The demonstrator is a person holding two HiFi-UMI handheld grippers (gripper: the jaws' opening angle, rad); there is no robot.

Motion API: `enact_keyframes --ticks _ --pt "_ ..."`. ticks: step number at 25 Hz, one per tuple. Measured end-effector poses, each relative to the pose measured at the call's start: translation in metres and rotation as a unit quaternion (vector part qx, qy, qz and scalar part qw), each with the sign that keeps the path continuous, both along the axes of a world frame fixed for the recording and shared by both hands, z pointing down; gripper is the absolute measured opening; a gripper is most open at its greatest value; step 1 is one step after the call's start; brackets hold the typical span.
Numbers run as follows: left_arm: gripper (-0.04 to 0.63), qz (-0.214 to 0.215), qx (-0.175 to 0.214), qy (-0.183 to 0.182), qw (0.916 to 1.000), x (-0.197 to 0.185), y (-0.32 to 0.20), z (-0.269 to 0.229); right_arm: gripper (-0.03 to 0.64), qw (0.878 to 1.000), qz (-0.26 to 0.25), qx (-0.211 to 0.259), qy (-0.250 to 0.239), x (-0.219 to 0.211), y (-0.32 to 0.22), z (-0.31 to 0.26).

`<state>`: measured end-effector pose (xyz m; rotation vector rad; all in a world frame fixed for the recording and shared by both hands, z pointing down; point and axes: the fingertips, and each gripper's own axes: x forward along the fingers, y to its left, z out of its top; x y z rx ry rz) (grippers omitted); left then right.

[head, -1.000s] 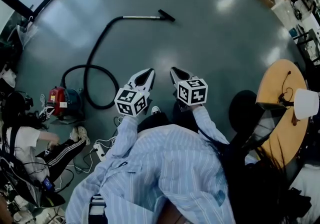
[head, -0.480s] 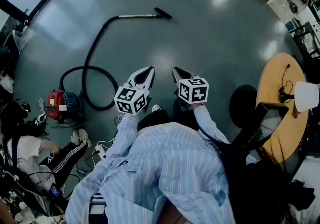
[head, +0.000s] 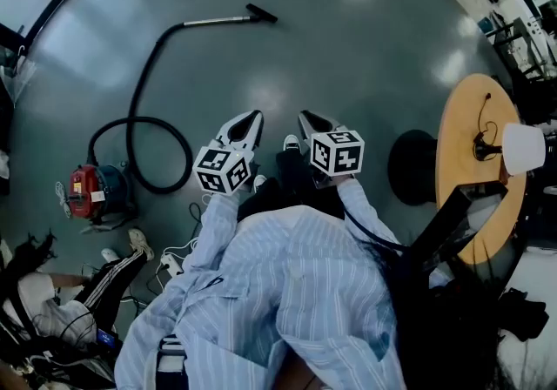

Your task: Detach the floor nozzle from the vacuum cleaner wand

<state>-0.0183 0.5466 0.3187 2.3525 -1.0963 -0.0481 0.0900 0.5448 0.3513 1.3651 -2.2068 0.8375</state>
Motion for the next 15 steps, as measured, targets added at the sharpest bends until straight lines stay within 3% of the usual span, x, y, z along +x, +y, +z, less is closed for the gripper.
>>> enact_keyframes --ticks 7,15 --pt "0.003 -0.016 -0.017 0.0 0.9997 0.0 -0.021 0.007 0.025 1.0 -0.018 -0.009 -0.006 -0.004 -0.025 0.003" --pt "0.003 -0.069 -0.048 -0.011 0.9964 -0.027 -0.102 0.023 0.025 0.998 -0.061 -0.023 -0.015 -0.02 -0.123 0.019"
